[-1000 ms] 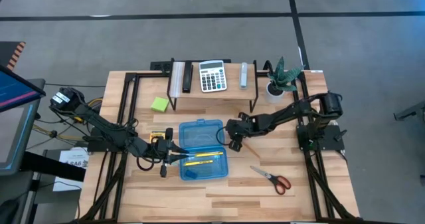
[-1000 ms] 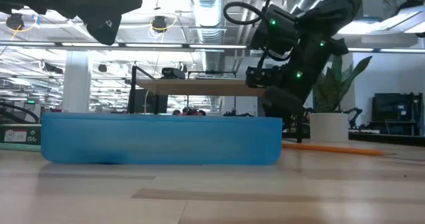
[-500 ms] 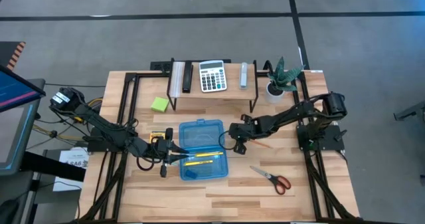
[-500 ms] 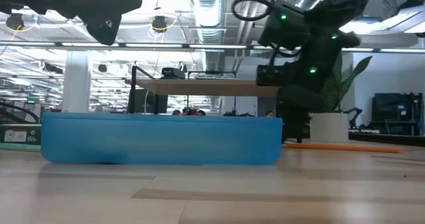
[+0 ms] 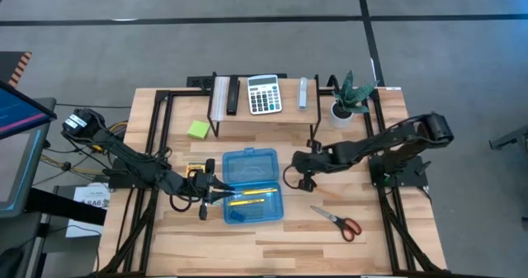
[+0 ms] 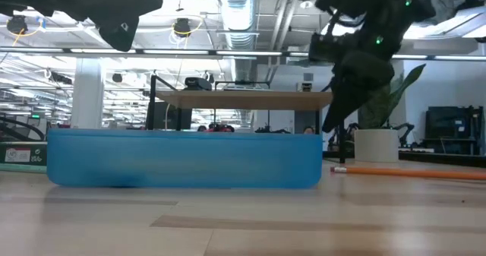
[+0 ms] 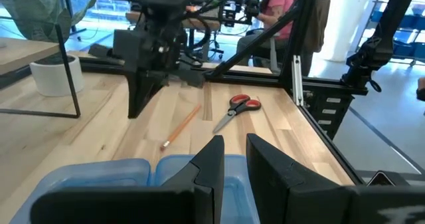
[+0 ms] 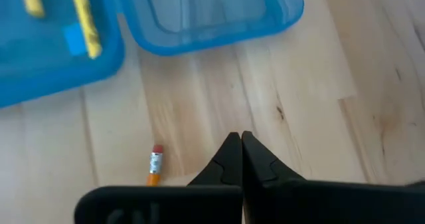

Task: Pack school essentials
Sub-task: Put the orange pencil into the blue supply box

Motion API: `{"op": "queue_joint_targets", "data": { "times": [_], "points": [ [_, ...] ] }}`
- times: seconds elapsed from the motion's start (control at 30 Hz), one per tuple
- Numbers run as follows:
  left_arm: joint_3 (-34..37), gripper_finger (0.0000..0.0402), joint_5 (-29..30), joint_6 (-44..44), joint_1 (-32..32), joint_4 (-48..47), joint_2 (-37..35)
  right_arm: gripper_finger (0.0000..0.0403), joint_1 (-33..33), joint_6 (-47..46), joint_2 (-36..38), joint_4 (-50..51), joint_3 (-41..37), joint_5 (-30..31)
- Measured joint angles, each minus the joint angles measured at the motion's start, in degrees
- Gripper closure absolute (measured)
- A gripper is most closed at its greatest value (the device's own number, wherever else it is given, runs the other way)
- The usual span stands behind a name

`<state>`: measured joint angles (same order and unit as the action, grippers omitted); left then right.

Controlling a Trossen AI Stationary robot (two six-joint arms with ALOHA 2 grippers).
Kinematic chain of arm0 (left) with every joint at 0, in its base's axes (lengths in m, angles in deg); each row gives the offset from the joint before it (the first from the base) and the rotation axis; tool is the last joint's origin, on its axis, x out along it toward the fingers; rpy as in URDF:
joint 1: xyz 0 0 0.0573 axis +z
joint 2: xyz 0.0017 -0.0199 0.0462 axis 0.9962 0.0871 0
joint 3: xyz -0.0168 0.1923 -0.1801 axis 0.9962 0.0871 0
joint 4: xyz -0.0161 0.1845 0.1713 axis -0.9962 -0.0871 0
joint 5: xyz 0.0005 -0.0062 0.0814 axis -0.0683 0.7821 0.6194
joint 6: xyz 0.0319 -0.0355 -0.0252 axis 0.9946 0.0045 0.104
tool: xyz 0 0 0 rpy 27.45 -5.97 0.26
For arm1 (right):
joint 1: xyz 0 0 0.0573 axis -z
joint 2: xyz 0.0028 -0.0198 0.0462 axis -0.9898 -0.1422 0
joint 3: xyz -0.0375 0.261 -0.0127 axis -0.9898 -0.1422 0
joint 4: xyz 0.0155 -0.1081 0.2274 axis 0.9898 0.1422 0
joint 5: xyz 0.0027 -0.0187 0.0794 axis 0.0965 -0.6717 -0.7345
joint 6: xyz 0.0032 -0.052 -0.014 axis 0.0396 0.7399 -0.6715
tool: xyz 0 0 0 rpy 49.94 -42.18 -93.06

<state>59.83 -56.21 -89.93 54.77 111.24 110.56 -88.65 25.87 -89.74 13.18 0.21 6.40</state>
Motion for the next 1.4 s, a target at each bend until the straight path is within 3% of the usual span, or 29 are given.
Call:
{"op": "queue_joint_targets", "data": {
  "times": [0.27,0.47,0.73,0.87,1.13,1.4],
  "points": [
    [0.0,0.0351,-1.6,-1.7,0.0,-1.1,0.8,0.0389,-5.6,-4.3,5.1,7.9,0.1,0.1],
    [-3.0,0.0351,-3.0,-0.9,1.2,2.0,9.8,0.0389,-13.2,-12.4,8.5,12.8,-1.6,0.5],
    [-17.2,0.0351,-15.5,4.3,6.6,1.4,26.1,0.0339,-23.5,-26.1,8.9,13.0,-7.8,-0.4],
    [-26.6,0.0347,-19.6,4.7,9.3,-4.9,33.7,0.0308,-28.5,-31.8,8.9,13.2,-9.5,-0.6],
    [-48.1,0.0287,-20.3,9.2,12.9,-24.9,47.0,0.0269,-33.7,-39.6,8.9,10.8,-12.4,0.3],
    [-65.4,0.0242,-19.1,12.1,15.9,-42.2,57.7,0.0268,-34.4,-42.2,8.9,5.9,-15.6,0.4]
  ]
}}
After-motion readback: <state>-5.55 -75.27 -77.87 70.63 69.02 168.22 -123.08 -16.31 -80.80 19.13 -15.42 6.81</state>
